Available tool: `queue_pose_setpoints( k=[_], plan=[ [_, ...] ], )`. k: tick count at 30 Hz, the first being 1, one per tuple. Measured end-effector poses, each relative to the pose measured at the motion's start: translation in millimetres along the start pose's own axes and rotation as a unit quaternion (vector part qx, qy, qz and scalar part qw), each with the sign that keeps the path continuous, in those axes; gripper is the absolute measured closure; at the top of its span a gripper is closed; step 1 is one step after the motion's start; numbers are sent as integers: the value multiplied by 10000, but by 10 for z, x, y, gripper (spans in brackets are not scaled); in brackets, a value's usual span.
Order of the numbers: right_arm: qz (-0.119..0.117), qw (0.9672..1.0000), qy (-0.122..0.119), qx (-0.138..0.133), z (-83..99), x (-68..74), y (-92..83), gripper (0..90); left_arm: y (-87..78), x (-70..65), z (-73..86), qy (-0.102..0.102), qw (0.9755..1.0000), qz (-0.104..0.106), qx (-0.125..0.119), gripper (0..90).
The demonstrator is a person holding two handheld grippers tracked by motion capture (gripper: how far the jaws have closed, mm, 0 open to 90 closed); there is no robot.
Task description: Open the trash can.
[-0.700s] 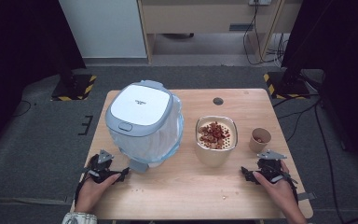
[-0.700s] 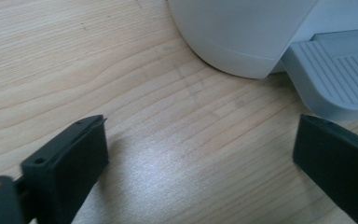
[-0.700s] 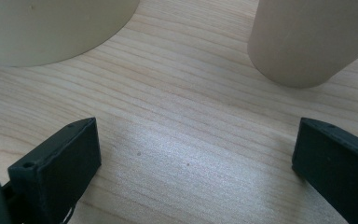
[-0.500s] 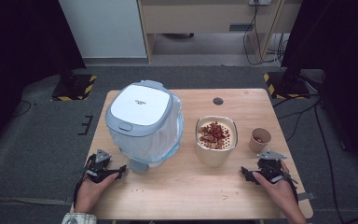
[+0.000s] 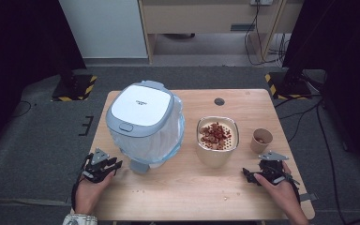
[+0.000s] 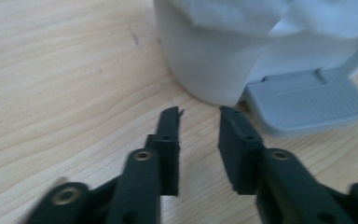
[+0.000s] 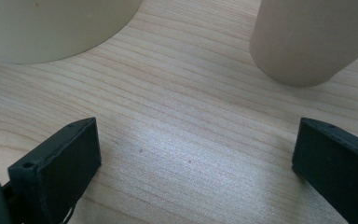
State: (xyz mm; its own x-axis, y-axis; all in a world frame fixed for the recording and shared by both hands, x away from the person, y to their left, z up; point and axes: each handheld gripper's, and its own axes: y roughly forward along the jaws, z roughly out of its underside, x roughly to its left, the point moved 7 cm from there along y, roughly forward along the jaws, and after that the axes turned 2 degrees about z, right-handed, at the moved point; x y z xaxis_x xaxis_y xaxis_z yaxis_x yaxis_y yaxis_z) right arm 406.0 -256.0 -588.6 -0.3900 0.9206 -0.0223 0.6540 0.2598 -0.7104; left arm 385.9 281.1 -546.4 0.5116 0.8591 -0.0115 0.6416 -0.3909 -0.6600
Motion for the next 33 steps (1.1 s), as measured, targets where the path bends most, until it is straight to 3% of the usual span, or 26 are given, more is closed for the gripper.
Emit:
queue_pose_setpoints(
  k=[8, 13, 20, 25, 32, 33],
  plan=[
    [-9, 10000, 0, -9, 1, 3, -1, 13, -26, -239, -90, 282, 9991, 302, -43, 837],
    [-10, 10000, -4, -12, 2, 3, -1, 13, 56, -464, -158, 601, 9964, 590, -15, 893],
    [-22, 10000, -18, -5, 7, 3, -7, 13, 131, -511, -169, 655, 9952, 727, -18, 900],
    [-15, 10000, -23, -14, 10, 2, -10, 13, 217, -561, -172, 849, 9939, 700, 65, 900],
    [-10, 10000, -6, -9, 15, 3, -16, 14, 250, -552, -164, 713, 9949, 709, 64, 900],
    [-14, 10000, -9, 0, 16, 3, -17, 13, 257, -546, -157, 577, 9956, 731, 81, 900]
  ],
)
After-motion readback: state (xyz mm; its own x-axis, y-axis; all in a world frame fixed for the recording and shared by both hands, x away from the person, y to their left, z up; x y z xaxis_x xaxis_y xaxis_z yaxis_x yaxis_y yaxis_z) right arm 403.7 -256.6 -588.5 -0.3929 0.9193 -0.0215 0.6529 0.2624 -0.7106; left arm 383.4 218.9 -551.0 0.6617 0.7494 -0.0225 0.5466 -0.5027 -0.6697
